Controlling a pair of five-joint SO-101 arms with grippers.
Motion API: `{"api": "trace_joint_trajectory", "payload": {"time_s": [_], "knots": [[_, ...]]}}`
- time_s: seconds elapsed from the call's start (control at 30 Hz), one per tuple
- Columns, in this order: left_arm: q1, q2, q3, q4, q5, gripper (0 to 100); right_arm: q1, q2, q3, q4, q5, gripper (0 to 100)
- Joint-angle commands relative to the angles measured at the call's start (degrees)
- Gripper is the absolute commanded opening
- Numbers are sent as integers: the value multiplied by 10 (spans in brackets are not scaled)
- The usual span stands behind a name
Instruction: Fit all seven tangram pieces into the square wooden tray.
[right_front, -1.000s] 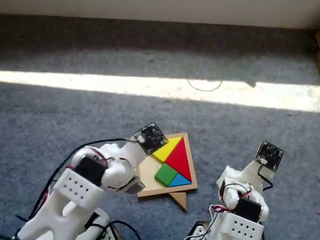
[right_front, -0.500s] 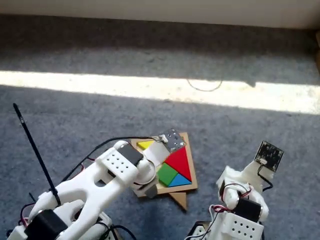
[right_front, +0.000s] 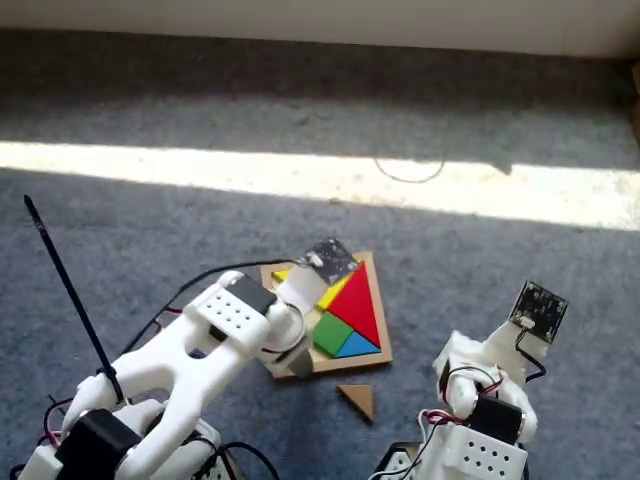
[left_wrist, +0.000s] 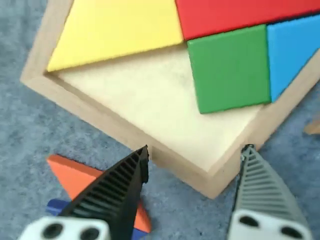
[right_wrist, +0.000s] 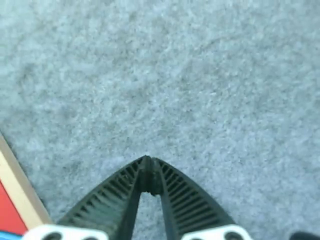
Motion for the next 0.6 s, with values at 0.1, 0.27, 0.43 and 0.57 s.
{"api": "trace_joint_trajectory", "payload": {"time_s": [0.1, 0.27, 0.43, 0.57], "knots": [[-36, -5, -73, 1, -22, 283, 4, -4, -4, -12, -5, 5], [-8, -6, -127, 88, -26, 245, 5, -4, -4, -12, -6, 5], [62, -6, -128, 121, 26, 245, 6, -4, -4, -12, -7, 5], [109, -6, -93, 117, 48, 245, 6, -4, -4, -12, -7, 5]]}}
